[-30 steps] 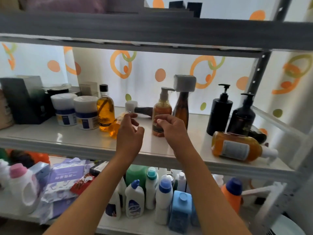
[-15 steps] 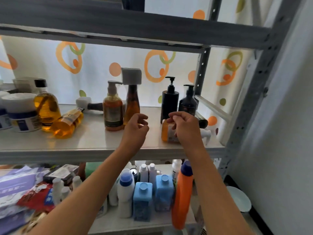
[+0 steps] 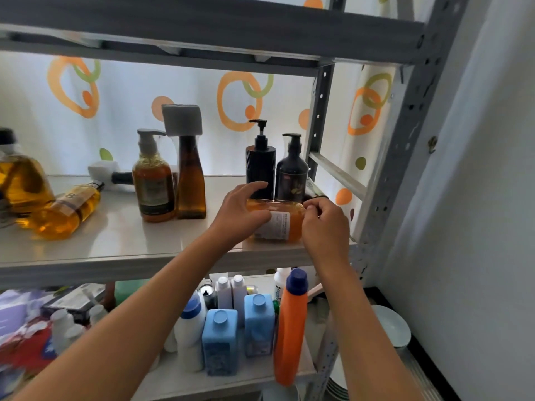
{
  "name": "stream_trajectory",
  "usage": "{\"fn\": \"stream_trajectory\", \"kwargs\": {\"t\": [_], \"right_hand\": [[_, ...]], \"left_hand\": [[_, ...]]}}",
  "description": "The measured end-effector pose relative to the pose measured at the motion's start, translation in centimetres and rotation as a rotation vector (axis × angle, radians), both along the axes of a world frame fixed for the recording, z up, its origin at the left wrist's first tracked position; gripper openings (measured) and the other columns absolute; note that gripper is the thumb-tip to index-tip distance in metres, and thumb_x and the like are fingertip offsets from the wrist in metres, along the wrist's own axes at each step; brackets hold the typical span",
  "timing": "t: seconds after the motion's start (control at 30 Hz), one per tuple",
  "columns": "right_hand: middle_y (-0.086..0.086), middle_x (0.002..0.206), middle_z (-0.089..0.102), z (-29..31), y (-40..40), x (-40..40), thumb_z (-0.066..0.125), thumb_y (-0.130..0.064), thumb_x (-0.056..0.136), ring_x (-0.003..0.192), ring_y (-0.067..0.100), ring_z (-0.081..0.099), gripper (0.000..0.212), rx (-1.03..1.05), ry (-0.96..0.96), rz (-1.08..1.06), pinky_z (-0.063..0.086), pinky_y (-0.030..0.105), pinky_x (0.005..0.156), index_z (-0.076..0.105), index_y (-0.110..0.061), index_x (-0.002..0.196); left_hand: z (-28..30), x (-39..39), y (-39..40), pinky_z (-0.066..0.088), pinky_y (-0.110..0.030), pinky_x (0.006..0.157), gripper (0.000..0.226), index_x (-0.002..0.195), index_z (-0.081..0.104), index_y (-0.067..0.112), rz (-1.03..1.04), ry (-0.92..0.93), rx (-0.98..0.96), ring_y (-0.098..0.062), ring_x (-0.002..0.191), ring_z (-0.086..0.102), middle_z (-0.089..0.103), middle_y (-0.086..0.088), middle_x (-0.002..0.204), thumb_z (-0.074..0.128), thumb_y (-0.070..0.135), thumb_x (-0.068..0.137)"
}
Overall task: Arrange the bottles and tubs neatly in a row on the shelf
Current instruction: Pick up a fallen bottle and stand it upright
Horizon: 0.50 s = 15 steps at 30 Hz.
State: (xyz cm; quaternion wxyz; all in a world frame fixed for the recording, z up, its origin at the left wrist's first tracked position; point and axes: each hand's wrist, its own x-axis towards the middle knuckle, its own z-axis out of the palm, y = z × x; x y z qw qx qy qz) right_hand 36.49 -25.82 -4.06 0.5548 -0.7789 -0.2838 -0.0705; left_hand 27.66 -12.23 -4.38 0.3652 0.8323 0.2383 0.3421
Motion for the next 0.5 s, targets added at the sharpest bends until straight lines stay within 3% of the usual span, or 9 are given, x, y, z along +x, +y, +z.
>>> {"fn": "stream_trajectory", "kwargs": {"t": [0.17,0.3,0.5], "right_hand": [[-0.001,0.097,0.071,0.0,0.0,0.5,0.043,-0.024,0.097,0.089,0.017,0.065,0.023,-0.040,-0.040,-0.034,0.059,0.041,0.079,0.066,-0.022,0.103],[0.001,0.097,0.071,0.1,-0.1,0.1,0.044,-0.024,0.098,0.086,0.017,0.066,0.024,-0.119,-0.157,-0.112,0.056,0.032,0.075,0.066,-0.019,0.104],[0.004,0.103,0.066,0.1,0.4,-0.6,0.043,-0.026,0.099,0.092,0.019,0.065,0.027,-0.184,-0.170,-0.107,0.058,0.034,0.078,0.064,-0.014,0.110]], "left_hand": [[-0.2,0.0,0.3,0.047,-0.042,0.101,0.073,0.137,0.040,0.038,-0.053,0.138,0.191,-0.019,0.125,0.043,0.042,0.004,0.142,0.069,0.042,0.071],[-0.2,0.4,-0.4,0.048,-0.034,0.095,0.085,0.139,0.036,0.035,-0.090,0.201,0.294,-0.014,0.117,0.048,0.045,0.007,0.138,0.072,0.059,0.066],[0.0,-0.1,-0.7,0.044,-0.041,0.097,0.089,0.139,0.038,0.026,0.039,0.374,0.564,-0.020,0.124,0.045,0.050,0.003,0.138,0.081,0.048,0.064]]}}
